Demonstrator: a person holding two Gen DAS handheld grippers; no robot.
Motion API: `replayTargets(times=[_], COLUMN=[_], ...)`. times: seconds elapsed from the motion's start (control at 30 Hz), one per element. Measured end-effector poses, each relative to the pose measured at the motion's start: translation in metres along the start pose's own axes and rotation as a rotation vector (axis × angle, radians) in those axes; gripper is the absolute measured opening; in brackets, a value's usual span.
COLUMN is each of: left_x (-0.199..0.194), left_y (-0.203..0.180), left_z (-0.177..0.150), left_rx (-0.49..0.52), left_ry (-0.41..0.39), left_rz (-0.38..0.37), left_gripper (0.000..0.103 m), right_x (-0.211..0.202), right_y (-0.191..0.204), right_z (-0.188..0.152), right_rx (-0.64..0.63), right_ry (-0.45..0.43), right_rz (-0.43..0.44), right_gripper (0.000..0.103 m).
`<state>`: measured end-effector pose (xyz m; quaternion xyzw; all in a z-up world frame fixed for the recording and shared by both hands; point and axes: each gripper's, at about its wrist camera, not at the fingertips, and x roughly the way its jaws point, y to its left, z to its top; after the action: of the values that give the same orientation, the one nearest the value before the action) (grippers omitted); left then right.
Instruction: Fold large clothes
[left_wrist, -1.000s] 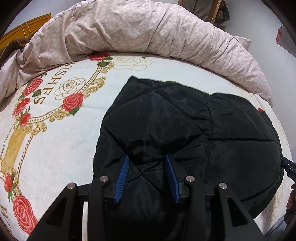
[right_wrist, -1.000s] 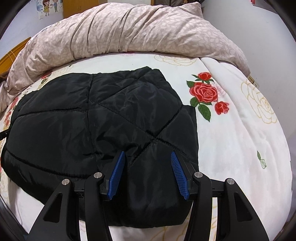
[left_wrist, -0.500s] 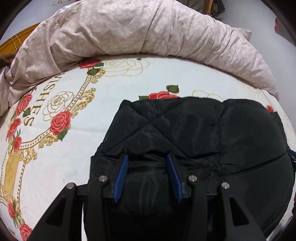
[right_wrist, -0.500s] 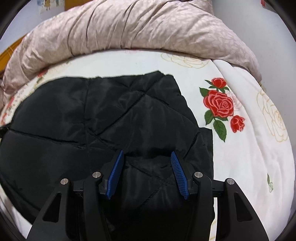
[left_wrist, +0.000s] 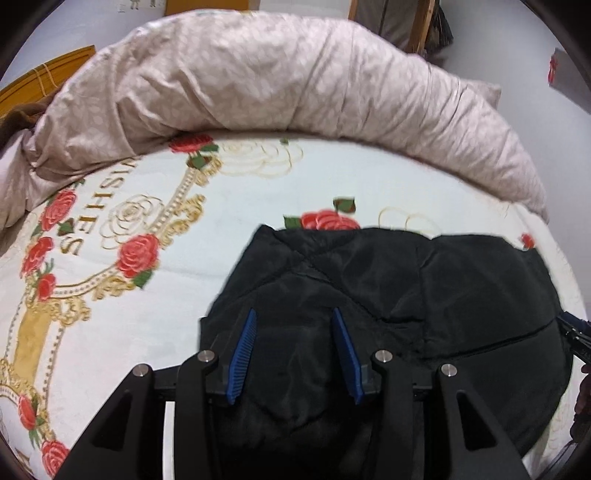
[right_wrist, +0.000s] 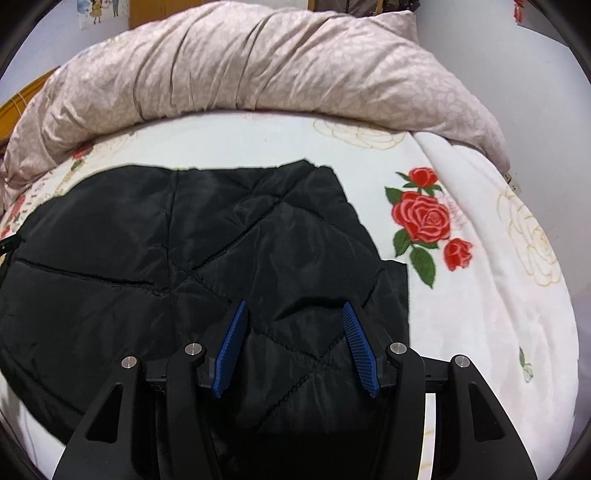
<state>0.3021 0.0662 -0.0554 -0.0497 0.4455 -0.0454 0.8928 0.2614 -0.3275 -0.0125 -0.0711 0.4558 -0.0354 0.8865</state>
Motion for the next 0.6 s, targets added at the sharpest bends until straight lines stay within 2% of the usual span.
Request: replayTargets(times=[0.13,0.27,0.33,0.4,0.6], left_x=[-0.019,-0.013,-0.008,-0.004,0.017], left_y=[0.015,0.030,0.037,0.042,0.050], left_z=[-0.012,-0.034,-0.044,-0.050,-0.052], left_rx=[-0.018,-0.055,-0.091,-0.123,-0.192], left_ry=[-0.016,0.026,0.040,0.043,0.069], left_rz=[0.013,0.026,0.016,0.010,-0.030], left_gripper=[0.046,0.046,0.054,0.058,0.070], right_x=[-0.015,-0.018,-0.015,-0.011,0.010], right_y=[-0.005,-0.016,-0.024,-0.034,-0.068], right_z=[-0.008,-0.022,-0.031,-0.036,-0.045], right_rx=[0.019,0.055,0.076,0.106,0.253], right_ry=[-0.011,0.001,0.010,0.025,0.062], right_rz=[0.022,0.030,0.028,0.032,0.113], right_gripper=[0.059,0.060,0.062,0.070,0.077])
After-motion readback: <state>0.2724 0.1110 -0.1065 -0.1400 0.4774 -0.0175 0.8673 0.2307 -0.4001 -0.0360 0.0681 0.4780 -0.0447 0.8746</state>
